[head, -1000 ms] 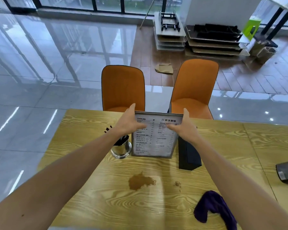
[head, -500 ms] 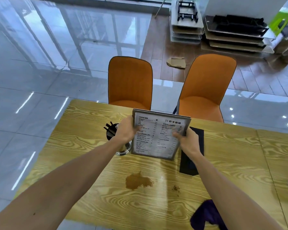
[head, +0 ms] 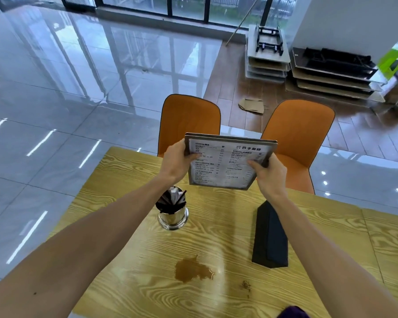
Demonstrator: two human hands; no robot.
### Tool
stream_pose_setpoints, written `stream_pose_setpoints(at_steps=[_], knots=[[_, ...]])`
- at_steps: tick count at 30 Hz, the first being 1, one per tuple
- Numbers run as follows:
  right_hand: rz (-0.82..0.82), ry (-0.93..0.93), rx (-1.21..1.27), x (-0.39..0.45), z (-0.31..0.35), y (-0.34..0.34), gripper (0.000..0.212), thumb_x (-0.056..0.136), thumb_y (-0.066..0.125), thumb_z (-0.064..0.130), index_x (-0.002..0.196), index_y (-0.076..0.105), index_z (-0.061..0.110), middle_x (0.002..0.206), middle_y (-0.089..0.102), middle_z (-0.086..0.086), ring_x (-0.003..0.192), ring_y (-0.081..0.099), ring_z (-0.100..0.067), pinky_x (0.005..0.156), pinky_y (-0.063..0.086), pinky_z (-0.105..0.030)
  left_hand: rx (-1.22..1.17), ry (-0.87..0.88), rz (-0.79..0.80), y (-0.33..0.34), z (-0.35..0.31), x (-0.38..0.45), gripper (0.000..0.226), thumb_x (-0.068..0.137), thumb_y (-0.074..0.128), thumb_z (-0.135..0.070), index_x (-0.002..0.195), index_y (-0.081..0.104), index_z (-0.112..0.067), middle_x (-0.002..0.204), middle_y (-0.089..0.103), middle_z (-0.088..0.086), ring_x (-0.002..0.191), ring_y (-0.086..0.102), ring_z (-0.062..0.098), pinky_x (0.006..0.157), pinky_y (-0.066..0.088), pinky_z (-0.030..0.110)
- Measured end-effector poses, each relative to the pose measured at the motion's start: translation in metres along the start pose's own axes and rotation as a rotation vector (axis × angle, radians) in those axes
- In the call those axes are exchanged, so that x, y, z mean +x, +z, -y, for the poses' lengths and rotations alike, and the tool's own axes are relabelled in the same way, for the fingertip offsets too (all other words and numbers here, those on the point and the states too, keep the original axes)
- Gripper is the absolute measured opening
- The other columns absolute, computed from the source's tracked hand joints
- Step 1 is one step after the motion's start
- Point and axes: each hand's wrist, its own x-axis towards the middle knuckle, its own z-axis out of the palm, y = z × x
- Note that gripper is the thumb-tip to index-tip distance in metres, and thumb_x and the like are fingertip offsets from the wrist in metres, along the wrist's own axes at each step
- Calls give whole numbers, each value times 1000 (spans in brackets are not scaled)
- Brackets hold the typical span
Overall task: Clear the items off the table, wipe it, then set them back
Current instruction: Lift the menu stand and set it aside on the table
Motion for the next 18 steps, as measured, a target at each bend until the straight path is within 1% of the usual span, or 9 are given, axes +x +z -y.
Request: stream_pose_setpoints(at_steps=[3, 5, 6, 8, 10, 12, 14, 16, 18], knots=[[-30, -54, 25, 10, 27, 30, 20, 92, 73, 14, 110, 65, 13, 106, 70, 8, 98, 66, -9, 70, 49, -6, -47, 18, -56, -35, 11, 9, 22, 91, 70, -11, 112, 66, -17, 117, 73, 0, 108, 67, 23, 92, 57, 46], [-23, -99, 25, 14, 44, 54, 18, 92, 73, 13, 106, 64, 16, 100, 68, 12, 95, 64, -10, 72, 49, -7, -16, 13, -113, -59, 22, 12, 21, 91, 69, -12, 111, 66, -14, 115, 74, 3, 104, 68, 25, 89, 57, 46], [-12, -113, 27, 14, 53, 69, 18, 92, 73, 13, 106, 63, 18, 99, 67, 13, 95, 63, -11, 75, 49, -11, -4, 5, -142, -73, 29, 12, 21, 91, 69, -12, 111, 67, -13, 113, 74, 4, 102, 68, 26, 87, 57, 45], [24, -125, 23, 17, 65, 102, 20, 91, 74, 15, 108, 64, 14, 102, 68, 8, 96, 63, -14, 82, 51, -26, 5, -19, -181, -100, 48, 12, 20, 90, 70, -12, 110, 67, -12, 109, 74, 5, 96, 68, 25, 83, 56, 43], [73, -126, 12, 17, 71, 136, 23, 92, 73, 17, 113, 64, 11, 109, 70, 4, 97, 63, -16, 83, 51, -30, 10, -52, -198, -124, 70, 11, 20, 90, 71, -14, 110, 68, -15, 106, 74, 3, 94, 68, 25, 82, 56, 43], [128, -100, 8, 13, 78, 170, 23, 94, 72, 18, 114, 64, 12, 113, 70, 2, 97, 62, -16, 80, 49, -22, 20, -85, -214, -148, 95, 8, 20, 89, 71, -14, 109, 69, -16, 103, 74, 3, 93, 68, 24, 82, 56, 44], [171, -71, 20, 8, 84, 205, 19, 95, 70, 15, 112, 63, 13, 110, 68, 3, 95, 60, -14, 70, 44, -5, 15, -120, -230, -169, 120, 7, 20, 88, 71, -14, 107, 69, -15, 103, 74, 4, 91, 68, 22, 81, 56, 41], [190, -52, 24, 3, 86, 223, 17, 94, 70, 13, 110, 63, 12, 107, 67, 4, 92, 60, -13, 62, 43, 0, 16, -143, -229, -178, 137, 3, 20, 88, 71, -15, 107, 69, -16, 102, 74, 3, 89, 67, 19, 79, 55, 36], [223, -27, 11, 1, 86, 251, 17, 93, 72, 13, 107, 63, 9, 106, 68, 3, 87, 61, -9, 62, 43, 0, -1, -174, -223, -192, 162, 0, 22, 87, 72, -18, 109, 69, -19, 101, 73, -3, 91, 68, 16, 82, 56, 37]])
